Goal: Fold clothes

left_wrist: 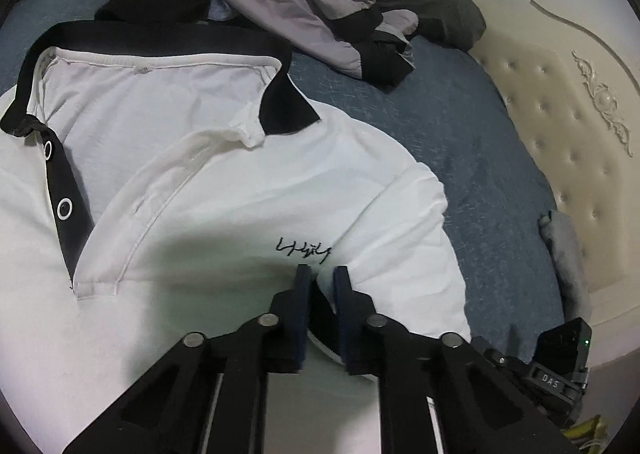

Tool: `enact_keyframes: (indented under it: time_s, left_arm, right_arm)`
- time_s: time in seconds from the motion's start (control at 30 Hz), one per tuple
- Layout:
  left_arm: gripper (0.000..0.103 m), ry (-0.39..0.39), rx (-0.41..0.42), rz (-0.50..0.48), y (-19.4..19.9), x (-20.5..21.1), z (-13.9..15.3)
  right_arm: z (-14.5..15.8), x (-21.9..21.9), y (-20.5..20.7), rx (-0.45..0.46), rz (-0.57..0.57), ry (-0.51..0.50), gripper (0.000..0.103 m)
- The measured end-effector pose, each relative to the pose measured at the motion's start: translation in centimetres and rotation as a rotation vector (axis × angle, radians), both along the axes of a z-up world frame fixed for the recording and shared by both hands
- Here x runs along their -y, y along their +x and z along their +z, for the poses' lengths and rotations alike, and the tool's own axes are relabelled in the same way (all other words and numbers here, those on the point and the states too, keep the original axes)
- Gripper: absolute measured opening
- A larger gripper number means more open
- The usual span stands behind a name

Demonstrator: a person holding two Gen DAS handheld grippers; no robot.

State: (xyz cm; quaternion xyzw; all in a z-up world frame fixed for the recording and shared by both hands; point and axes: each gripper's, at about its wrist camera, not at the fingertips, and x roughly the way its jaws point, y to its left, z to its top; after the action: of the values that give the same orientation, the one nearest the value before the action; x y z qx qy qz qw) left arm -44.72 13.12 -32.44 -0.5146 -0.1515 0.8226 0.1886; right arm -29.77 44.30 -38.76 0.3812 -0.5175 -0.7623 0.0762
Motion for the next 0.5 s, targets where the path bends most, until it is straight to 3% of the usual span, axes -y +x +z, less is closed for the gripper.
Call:
enact_keyframes:
  time_s: [0.2, 0.5]
  left_arm:
    - [0.007, -0.020, -0.005, 0.030, 0.2, 0.4, 1.1]
    - [0.009, 0.010, 0.059, 0.050, -0.3, 0.6, -0.3]
  right_arm:
    - [0.2, -0.1, 0.2, -0.002, -0.004, 0.001, 0.007]
    - [0.2, 0.0, 0.2, 0.009, -0.001, 0.010, 0.007]
